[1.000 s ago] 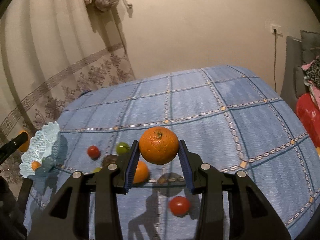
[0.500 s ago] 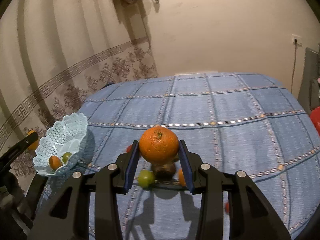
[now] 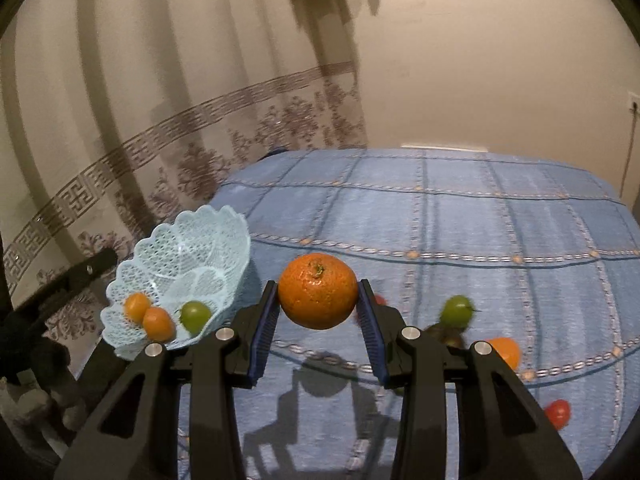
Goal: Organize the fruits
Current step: 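Carry both oranges into the blue basket and open the left then right tool, then move both open tools from the basket back toward the remaining fruit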
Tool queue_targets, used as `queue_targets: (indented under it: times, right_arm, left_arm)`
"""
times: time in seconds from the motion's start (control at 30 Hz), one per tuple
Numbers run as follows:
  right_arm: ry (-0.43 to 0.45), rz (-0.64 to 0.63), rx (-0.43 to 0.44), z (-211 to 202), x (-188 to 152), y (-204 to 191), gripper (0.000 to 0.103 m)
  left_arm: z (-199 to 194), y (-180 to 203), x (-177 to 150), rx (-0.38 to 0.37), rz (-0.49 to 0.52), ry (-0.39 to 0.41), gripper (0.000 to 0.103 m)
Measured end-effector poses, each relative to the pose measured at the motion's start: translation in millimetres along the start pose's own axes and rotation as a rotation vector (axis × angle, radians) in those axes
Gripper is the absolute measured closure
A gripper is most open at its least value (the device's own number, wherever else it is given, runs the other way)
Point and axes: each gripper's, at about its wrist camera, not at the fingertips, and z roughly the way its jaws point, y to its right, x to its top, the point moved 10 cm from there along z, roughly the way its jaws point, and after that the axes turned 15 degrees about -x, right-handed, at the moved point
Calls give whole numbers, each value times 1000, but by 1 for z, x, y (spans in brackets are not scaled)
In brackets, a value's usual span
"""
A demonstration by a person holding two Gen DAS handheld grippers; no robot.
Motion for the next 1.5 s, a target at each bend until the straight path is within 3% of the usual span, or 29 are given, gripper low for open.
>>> queue_targets:
  times: [0.1, 0.27, 0.57, 0.6, 0.63, 0.7, 0.87, 1.5]
  right_arm:
    - [-12, -27, 24, 4, -2, -20, 63]
    - [-12, -69, 56, 7, -1, -51, 63]
    - [-26, -117, 96, 22, 6, -89, 63]
    - [-33, -119, 104, 23, 6, -91, 62]
    - [-38, -117, 117, 25, 6, -93, 51]
    - [-20, -96, 127, 24, 8, -92, 40]
    - [-9, -68, 111, 21, 11, -82, 40]
    - [-54, 10, 57, 18, -11, -41, 40]
  left_arm:
    - [-5, -1, 4, 6, -9, 18, 26]
    - [-12, -3, 10, 36, -1, 52, 9]
    - [-17, -13, 15, 77, -16, 82, 5]
    - [-18, -15, 14, 79, -22, 82, 5]
    - [-18, -16, 14, 82, -26, 83, 4]
    - [-19, -19, 14, 87, -37, 87, 3]
    - [-17, -22, 11, 85, -61, 77, 3]
    - [-11, 0, 10, 67, 4, 74, 3]
